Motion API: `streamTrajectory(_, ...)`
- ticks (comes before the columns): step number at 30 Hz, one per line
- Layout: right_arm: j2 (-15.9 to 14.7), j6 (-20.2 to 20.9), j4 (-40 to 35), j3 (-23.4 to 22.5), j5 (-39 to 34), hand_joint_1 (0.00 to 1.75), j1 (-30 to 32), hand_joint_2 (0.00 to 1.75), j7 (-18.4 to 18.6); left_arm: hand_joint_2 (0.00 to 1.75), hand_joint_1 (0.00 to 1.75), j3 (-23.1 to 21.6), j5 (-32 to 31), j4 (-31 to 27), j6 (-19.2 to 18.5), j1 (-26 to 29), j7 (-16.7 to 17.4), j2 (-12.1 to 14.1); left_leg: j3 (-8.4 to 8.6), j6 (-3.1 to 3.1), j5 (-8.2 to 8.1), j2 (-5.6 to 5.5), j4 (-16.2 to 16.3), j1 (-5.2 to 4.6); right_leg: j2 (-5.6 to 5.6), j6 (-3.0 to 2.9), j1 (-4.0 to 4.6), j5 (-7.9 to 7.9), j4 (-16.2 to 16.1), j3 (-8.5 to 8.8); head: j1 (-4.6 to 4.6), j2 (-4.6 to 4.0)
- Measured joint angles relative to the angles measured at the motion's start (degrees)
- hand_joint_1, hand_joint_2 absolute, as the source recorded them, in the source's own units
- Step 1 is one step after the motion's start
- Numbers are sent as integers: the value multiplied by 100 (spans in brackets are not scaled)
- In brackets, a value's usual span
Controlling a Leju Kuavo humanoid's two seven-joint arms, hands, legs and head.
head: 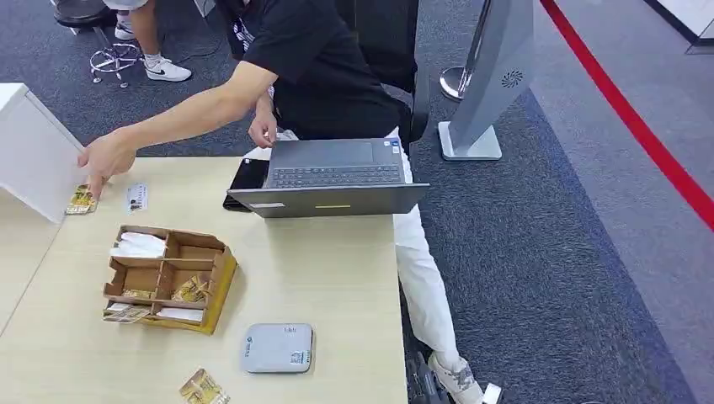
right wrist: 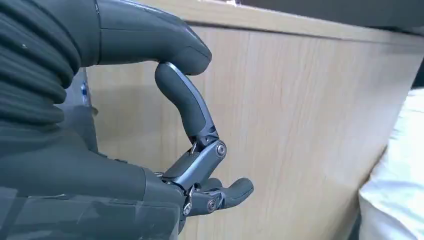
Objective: Pass the card to the sensor for recognition and then transmit it.
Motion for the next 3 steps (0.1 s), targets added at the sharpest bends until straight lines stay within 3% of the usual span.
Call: streamTrajectory(3,0,170,0,-61,-9,0,11,175,98,175,0,1252,182,933,-817,-317,113,-109,6,0,0,4,0,3,4,0,2,0,1,1,-4,-2)
